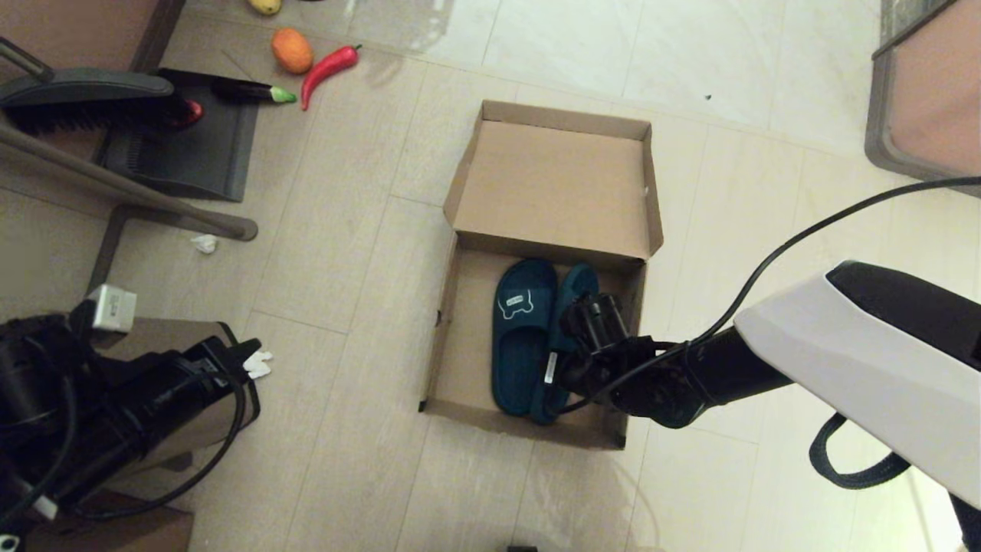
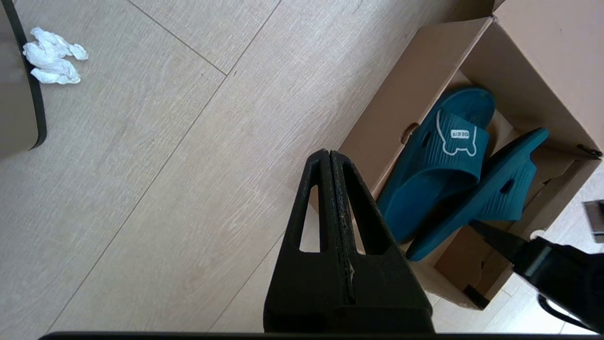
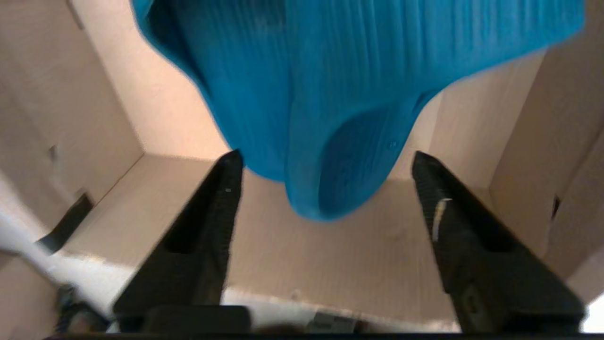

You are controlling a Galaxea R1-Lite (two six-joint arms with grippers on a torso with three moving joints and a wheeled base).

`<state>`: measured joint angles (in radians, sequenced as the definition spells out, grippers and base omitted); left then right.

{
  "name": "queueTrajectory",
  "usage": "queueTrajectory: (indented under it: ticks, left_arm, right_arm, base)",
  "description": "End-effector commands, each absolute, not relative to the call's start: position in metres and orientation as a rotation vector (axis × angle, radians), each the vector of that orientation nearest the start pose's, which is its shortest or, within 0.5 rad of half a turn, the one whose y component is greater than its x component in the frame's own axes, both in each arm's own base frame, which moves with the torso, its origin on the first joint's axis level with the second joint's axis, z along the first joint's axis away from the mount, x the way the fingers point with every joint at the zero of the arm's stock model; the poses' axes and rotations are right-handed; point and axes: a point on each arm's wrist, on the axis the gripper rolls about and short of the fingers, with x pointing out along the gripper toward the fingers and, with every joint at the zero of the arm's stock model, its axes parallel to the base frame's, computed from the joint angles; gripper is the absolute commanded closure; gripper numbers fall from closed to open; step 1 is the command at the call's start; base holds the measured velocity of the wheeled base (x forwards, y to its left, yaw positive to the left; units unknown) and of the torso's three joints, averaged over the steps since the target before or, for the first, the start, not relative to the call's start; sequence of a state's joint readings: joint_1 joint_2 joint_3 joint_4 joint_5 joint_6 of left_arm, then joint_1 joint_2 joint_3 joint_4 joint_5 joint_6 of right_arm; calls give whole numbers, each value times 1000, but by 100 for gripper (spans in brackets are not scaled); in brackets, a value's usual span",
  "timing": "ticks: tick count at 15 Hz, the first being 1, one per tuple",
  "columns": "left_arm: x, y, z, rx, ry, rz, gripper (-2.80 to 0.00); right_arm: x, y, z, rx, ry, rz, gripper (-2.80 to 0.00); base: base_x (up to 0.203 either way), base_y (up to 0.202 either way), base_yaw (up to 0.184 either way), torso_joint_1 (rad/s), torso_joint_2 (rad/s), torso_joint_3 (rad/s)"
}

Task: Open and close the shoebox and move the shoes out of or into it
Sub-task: Put the shoes out of the shoe box

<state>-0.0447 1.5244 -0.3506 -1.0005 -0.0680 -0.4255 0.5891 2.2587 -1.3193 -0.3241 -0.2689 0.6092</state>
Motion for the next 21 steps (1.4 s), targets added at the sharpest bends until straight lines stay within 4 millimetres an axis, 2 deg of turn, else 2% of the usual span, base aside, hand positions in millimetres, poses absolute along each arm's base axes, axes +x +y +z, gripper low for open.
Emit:
queueTrajectory:
  ticks: [1,3,5,7,10,14,19,21]
  left_arm:
    - [220,-11,152,-429,185,-78,0]
    - [218,-11,149,-430,195,-79,0]
    - [217,-12,149,-430,195,-81,0]
    - [217,-12,150,-430,194,-82,0]
    - [216,-12,149,-432,199,-84,0]
    - [219,-14,147,-431,207,-90,0]
    - [217,-14,148,-460,203,-87,0]
    - [217,-14,148,-460,204,-87,0]
  right_arm:
    - [373,242,64,303,636,119,-280]
    - [381,246,55,185,597,107,-280]
    - [395,253,53,146,505,100,-280]
    - [399,254,47,83,493,85,-280]
    - [399,252,51,39,470,51,-280]
    - [393,240,74,-33,460,8,-280]
    - [409,210,75,-37,460,-60,-280]
    - [410,209,78,-40,452,-59,-280]
  base:
    - [0,0,0,0,0,0]
    - [0,0,0,0,0,0]
    - [0,0,0,0,0,0]
    - [0,0,0,0,0,0]
    - [0,0,0,0,0,0]
    - [0,0,0,0,0,0]
    - [0,0,0,0,0,0]
    - [0,0,0,0,0,0]
